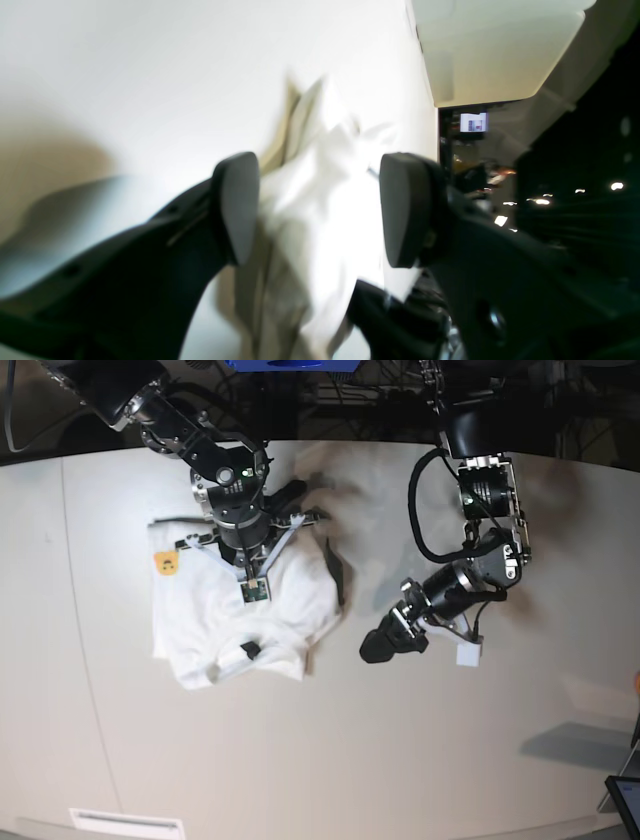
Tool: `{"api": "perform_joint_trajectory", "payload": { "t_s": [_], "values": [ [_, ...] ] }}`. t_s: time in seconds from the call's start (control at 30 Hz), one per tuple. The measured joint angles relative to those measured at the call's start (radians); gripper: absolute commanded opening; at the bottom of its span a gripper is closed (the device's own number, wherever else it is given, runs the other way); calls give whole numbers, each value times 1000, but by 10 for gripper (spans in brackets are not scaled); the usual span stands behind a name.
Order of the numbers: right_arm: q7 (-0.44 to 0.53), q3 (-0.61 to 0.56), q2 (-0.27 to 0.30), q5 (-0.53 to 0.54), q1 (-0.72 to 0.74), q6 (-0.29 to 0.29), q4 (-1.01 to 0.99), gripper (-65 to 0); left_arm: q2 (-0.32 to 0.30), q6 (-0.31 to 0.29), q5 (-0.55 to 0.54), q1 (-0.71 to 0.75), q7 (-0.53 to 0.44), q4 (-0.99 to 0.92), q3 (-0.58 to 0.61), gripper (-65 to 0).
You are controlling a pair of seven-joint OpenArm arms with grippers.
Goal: Fold the T-shirt properly
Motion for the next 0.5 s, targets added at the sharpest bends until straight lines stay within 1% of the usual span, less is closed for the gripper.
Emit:
{"api": "perform_joint_trajectory", "payload": {
  "t_s": [0.13,0.17,0.2,0.27,0.3,0.43,0.5],
  "values": [
    [2,0,0,0,0,0,0,-647,-11,37,105,-3,5,40,0,-277],
    [2,0,0,0,0,0,0,-647,-16,55,120,-2,6,49,-1,-277],
    [2,0,0,0,0,0,0,-647,-18,76,135,-2,5,58,-1,-277],
    [2,0,0,0,0,0,0,-647,-19,156,156,1,4,81,5,-277],
    [2,0,0,0,0,0,0,-647,-18,176,169,4,5,93,8,-277],
    [2,0,-2,0,0,0,0,-647,-8,175,178,15,9,108,9,-277],
    [2,0,-3,0,0,0,0,-647,-11,179,193,11,6,92,28,-277]
  ]
}}
